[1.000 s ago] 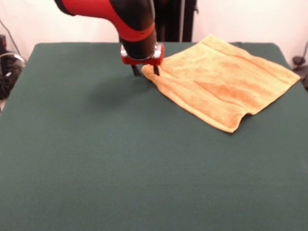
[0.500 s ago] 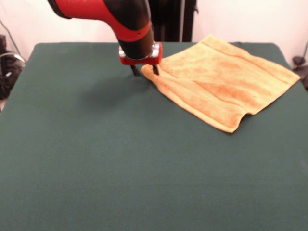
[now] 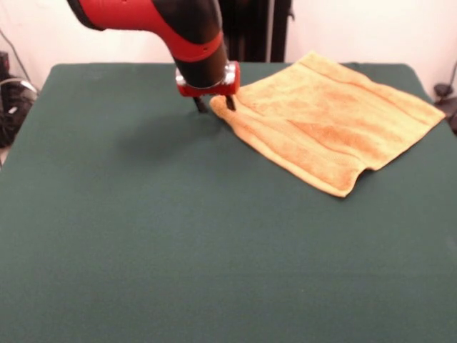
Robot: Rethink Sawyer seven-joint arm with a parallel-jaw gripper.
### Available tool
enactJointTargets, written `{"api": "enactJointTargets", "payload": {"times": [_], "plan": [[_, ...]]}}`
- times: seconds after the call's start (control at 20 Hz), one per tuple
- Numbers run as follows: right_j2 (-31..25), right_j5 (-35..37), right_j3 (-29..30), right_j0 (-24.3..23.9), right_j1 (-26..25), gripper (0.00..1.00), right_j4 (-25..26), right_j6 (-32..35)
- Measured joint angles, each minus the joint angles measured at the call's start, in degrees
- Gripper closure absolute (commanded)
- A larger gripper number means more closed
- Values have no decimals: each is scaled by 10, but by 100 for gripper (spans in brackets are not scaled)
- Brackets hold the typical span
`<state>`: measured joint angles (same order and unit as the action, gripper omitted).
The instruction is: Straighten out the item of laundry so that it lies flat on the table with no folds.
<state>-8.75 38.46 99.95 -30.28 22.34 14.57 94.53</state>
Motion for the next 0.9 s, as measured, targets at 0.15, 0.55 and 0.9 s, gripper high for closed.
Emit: {"api": "enactJointTargets", "payload": {"times": [0.15,0.55,0.9], "plan": [[-4,3,0,-4,0,0,4,0],[-30,14,2,-31,-1,0,23,0],[-64,25,8,-74,-5,0,34,0]]}}
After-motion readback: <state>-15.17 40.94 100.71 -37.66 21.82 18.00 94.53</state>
